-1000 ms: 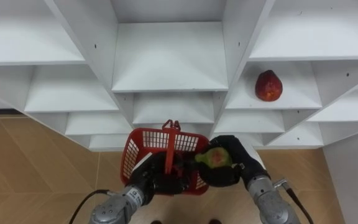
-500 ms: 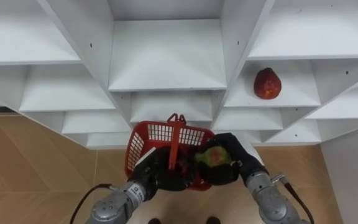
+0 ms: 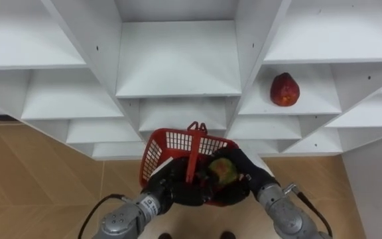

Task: Collect fruits from the closet

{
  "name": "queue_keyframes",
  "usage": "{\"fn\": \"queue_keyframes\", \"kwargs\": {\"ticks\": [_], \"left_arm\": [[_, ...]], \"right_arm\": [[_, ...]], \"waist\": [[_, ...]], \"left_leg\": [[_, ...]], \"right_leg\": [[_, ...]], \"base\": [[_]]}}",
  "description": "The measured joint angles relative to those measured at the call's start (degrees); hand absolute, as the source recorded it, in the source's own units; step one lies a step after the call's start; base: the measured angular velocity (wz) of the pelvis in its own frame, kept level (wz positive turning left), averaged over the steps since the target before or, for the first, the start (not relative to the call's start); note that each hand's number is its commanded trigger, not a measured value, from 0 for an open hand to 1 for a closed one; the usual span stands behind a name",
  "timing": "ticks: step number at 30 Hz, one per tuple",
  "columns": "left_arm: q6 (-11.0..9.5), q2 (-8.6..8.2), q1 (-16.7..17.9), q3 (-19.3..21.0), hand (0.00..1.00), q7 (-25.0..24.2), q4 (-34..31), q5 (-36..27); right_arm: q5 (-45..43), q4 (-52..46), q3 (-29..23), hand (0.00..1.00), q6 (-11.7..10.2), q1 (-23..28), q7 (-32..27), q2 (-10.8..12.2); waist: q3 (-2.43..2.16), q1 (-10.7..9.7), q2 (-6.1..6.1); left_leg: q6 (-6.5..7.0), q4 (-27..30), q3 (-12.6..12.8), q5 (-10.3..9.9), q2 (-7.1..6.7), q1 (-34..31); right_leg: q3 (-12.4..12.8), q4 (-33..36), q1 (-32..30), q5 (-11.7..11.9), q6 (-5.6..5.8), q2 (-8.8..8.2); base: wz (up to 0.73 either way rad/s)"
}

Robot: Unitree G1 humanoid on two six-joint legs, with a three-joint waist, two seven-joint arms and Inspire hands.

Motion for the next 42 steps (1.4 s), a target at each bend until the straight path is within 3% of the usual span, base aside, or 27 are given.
{"fn": "queue_keyframes", "kwargs": {"ticks": [4,13,25,32,42], "left_arm": [[-0.01,-0.06,-0.92,-0.44,1.00,-0.58,0.00,0.03],[0.12,-0.03,-1.32,-2.34,1.00,-1.37,-0.88,0.02],[0.11,0.05,-1.45,-2.01,1.00,-1.67,-1.30,0.13],[-0.42,2.02,0.21,-1.80,1.00,2.15,-1.24,0.33],[-0.28,2.56,2.35,0.71,1.00,5.47,2.07,7.15]], "right_arm": [[0.04,0.00,0.83,0.00,-0.01,0.00,1.39,0.16],[0.22,0.93,2.05,0.00,-0.08,-0.47,1.65,0.06],[0.55,0.90,1.83,0.00,-0.12,-0.46,0.90,-0.09],[0.56,0.86,1.68,0.00,-0.26,-0.22,-1.28,0.10],[1.69,0.02,0.56,0.00,-0.10,0.41,-1.27,0.23]], "waist": [[0.00,0.21,0.06],[-0.01,0.13,1.47],[0.00,0.00,1.43],[0.03,-0.19,1.33],[0.02,-0.31,1.11]], "left_leg": [[0.00,0.02,0.02,0.00,0.01,0.07],[0.01,-0.03,0.05,-0.01,0.02,0.05],[0.01,0.03,0.44,0.00,0.06,0.02],[0.00,0.00,0.50,0.01,0.07,0.44],[0.00,-0.21,0.55,0.00,0.01,1.08]], "right_leg": [[0.56,0.14,-0.01,0.05,0.02,0.08],[0.57,0.13,-0.05,0.20,0.04,0.11],[0.55,0.19,-0.27,0.19,0.04,0.09],[0.55,0.27,0.03,0.19,0.04,0.10],[0.75,0.06,0.50,0.21,0.07,0.15]], "base": [[0.00],[0.00],[-0.01],[0.00],[-0.01]]}}
